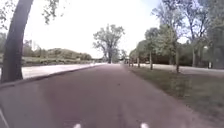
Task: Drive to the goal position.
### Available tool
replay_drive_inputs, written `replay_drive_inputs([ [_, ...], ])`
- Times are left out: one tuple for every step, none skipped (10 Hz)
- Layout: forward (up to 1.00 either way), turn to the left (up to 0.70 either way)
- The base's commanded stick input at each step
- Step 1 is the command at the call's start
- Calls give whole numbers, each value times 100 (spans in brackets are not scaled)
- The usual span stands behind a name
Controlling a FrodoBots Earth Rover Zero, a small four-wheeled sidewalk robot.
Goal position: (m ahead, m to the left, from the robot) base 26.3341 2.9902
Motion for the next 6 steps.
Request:
replay_drive_inputs([
  [100,0],
  [100,0],
  [100,0],
  [100,0],
  [100,0],
  [100,0],
])
